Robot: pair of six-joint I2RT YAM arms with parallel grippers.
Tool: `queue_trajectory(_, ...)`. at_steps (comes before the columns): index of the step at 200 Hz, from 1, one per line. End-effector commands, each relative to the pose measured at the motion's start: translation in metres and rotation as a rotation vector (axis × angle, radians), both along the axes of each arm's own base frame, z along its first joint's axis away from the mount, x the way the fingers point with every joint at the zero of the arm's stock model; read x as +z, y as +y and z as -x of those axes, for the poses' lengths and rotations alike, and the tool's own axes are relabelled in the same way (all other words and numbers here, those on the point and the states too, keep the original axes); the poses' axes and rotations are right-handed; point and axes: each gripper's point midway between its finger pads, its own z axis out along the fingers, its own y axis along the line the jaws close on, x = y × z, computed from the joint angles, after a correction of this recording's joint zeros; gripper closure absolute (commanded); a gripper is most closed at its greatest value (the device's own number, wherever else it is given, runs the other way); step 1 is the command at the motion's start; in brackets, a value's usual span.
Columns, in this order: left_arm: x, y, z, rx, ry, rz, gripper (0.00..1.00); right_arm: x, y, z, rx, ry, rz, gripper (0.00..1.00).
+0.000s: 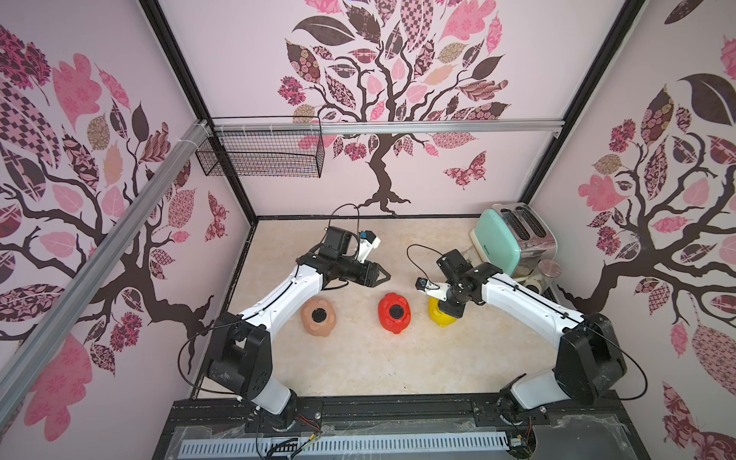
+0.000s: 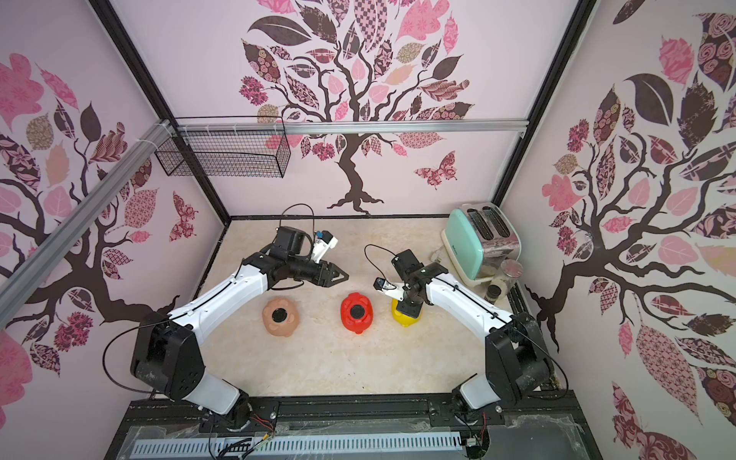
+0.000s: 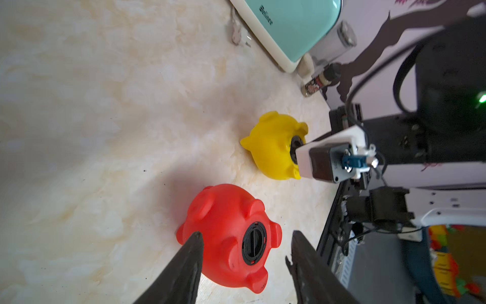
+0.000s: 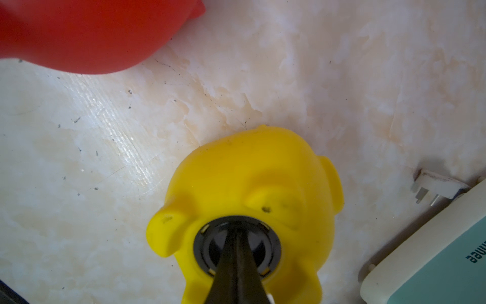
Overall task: Close piggy banks
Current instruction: Screw the knob on the piggy bank.
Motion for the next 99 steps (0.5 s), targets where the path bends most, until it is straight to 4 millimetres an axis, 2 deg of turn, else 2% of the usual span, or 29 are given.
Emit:
queue_trajectory(1, 0.006, 0.0, -0.036, 0.004, 0.055, 0.086, 0.4, -0.025, -0.001, 0.015, 0.001, 0.094, 0.016, 1.0)
queue_trajectory(25, -0.023, -0.012, -0.067, -0.037, 0.126, 0.043, 0.39, -0.025, -0.001, 0.015, 0.002, 0.097, 0.019, 1.0)
queue_trajectory(50, -0.038, -0.029, -0.092, -0.094, 0.179, 0.07, 0.39, -0.024, -0.001, 0.016, 0.006, 0.086, 0.014, 1.0)
queue_trajectory(78, -0.035, -0.054, -0.096, -0.15, 0.163, 0.141, 0.38, -0.024, -0.001, 0.015, 0.008, 0.086, 0.009, 1.0)
queue_trajectory(99, -0.043, -0.079, -0.089, -0.189, 0.174, 0.15, 0.37, -0.025, 0.0, 0.015, 0.007, 0.097, 0.009, 1.0)
